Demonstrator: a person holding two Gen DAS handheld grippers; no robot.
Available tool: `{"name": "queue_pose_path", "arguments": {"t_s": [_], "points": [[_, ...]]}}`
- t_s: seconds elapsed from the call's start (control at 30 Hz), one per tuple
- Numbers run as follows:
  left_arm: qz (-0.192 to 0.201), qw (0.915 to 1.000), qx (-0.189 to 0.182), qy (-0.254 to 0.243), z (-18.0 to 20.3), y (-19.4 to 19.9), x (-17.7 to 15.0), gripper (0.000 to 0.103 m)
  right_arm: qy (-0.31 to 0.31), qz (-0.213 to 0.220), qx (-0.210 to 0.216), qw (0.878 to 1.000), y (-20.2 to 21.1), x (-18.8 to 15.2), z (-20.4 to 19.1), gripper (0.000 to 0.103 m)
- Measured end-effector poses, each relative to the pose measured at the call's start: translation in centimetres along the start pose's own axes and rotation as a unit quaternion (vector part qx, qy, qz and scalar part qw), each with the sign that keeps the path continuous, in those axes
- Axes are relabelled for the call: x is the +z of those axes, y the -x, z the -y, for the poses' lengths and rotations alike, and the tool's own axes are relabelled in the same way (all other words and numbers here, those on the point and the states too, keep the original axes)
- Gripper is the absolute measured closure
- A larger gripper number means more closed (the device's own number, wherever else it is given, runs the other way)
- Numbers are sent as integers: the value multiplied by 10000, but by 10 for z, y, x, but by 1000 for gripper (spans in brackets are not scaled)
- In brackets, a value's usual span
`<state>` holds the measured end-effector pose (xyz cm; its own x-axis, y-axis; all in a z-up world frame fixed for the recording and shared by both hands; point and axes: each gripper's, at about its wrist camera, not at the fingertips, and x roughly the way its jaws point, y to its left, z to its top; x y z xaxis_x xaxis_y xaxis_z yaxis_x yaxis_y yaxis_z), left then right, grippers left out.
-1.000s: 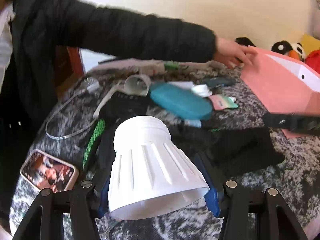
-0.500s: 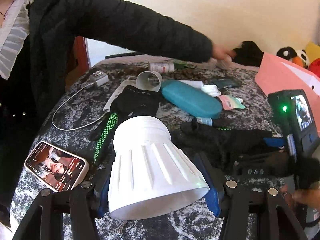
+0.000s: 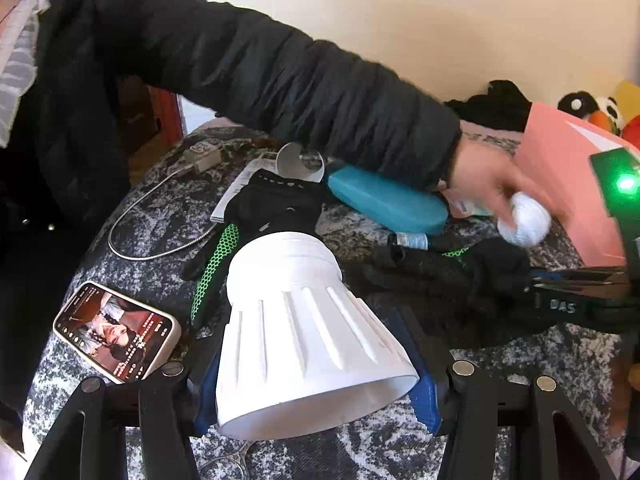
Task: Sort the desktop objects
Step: 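Grasp the black glove with the right tool while the left tool holds the cup, then lower the black glove into the pink box and open the right tool, then lower the white cup into the pink box and open the left tool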
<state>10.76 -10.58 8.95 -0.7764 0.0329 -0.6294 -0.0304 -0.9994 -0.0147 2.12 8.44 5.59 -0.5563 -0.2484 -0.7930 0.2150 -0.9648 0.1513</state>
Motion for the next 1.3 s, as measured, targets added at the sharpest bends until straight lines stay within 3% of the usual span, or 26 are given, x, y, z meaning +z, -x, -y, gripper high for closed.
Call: {"name": "queue_pose_path", "arguments": {"t_s": [0.4,0.53,0.7,0.8,0.83,0.9,0.97,1.0,1.07,1.17,1.23,1.3], "points": [[34,9999,-123,-112,17,-2,5,40,-172,877,168,9959,84,1,15,89],[51,9995,-239,-194,33,-4,9,40,-282,1366,45,9902,129,1,35,89],[69,9985,-440,-312,58,-10,16,40,-554,2246,-490,9716,203,19,78,89],[36,9976,-578,-371,74,-15,19,40,-1010,2464,-986,9588,223,38,125,88],[26,9972,-622,-405,80,-17,20,40,-1178,2455,-1193,9548,224,43,143,86],[22,9965,-667,-494,92,-18,21,40,-1490,2285,-1679,9473,212,50,181,72],[26,9958,-700,-590,103,-19,22,40,-1935,2036,-1899,9408,192,45,221,31],[17,9953,-722,-642,109,-21,23,40,-2198,1932,-1989,9353,185,41,236,25],[-4,9942,-768,-746,123,-23,27,40,-2682,1769,-1944,9268,181,36,262,24],[102,9909,-895,-998,153,-23,43,40,-2867,2104,-1755,9180,198,29,271,18],[276,9868,-1084,-1167,184,-21,71,40,-2855,2353,-1925,9089,214,24,269,7],[456,9817,-1282,-1333,215,-18,100,40,-2878,2524,-2024,9014,226,19,269,4]]}}
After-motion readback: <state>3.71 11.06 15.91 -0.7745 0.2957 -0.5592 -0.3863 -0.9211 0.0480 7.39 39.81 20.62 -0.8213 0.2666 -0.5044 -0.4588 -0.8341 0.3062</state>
